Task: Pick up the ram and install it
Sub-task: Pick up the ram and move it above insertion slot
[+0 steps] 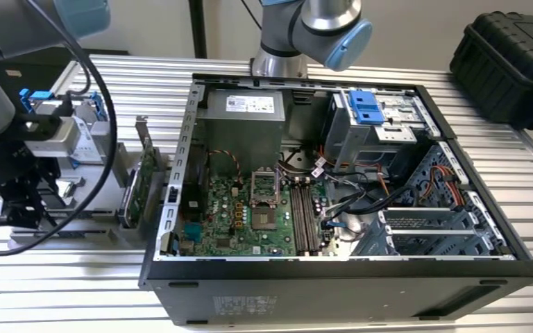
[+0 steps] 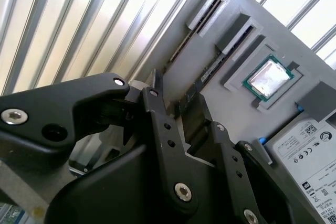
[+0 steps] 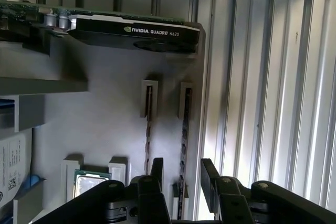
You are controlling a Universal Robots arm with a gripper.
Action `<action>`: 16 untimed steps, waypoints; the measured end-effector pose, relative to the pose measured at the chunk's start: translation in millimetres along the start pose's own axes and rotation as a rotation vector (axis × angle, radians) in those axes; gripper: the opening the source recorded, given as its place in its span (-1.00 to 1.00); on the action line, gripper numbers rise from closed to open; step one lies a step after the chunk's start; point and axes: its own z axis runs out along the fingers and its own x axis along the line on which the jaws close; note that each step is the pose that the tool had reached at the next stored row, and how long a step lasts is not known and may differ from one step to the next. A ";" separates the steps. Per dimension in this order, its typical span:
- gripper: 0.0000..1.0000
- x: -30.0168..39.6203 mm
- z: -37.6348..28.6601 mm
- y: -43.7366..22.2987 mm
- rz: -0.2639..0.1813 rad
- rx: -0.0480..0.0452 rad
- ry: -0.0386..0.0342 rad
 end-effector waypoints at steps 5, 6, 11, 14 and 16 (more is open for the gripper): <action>1.00 0.0 3.1 0.0 0.000 0.0004 -0.0051; 1.00 0.1 3.8 0.0 0.000 0.0005 -0.0061; 1.00 0.1 6.8 0.0 0.000 0.0008 -0.0116; 1.00 0.1 8.6 0.0 0.000 0.0009 -0.0149; 1.00 0.2 9.8 0.0 0.000 0.0011 -0.0171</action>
